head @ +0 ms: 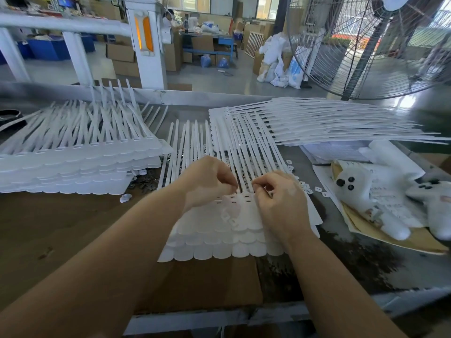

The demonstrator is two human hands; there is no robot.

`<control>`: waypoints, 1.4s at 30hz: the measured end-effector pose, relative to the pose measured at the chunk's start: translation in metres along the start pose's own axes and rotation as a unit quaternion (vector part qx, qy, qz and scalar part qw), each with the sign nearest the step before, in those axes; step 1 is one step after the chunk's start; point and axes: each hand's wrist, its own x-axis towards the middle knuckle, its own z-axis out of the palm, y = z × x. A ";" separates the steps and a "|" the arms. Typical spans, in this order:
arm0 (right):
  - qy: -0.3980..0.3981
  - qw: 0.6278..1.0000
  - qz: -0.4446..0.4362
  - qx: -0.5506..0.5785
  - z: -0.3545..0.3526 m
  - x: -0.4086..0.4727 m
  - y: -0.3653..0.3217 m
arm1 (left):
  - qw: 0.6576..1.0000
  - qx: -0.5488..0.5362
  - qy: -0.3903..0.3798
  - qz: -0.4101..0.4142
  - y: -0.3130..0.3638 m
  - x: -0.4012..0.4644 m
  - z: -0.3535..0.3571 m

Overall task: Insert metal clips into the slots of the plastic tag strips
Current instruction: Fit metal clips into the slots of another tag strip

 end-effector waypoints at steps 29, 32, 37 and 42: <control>-0.010 0.986 0.013 0.165 -0.002 -0.002 -0.002 | 0.994 -0.084 0.071 0.016 0.006 -0.004 0.025; -0.029 0.977 0.027 0.210 -0.007 0.001 -0.002 | 0.994 -0.055 0.089 0.035 0.009 -0.004 0.028; -0.053 0.958 0.059 0.275 -0.015 0.004 -0.001 | 0.990 0.003 0.127 0.064 0.011 -0.005 0.030; -0.076 0.945 0.091 0.306 -0.017 0.005 0.000 | 0.984 0.037 0.153 0.087 0.009 -0.006 0.032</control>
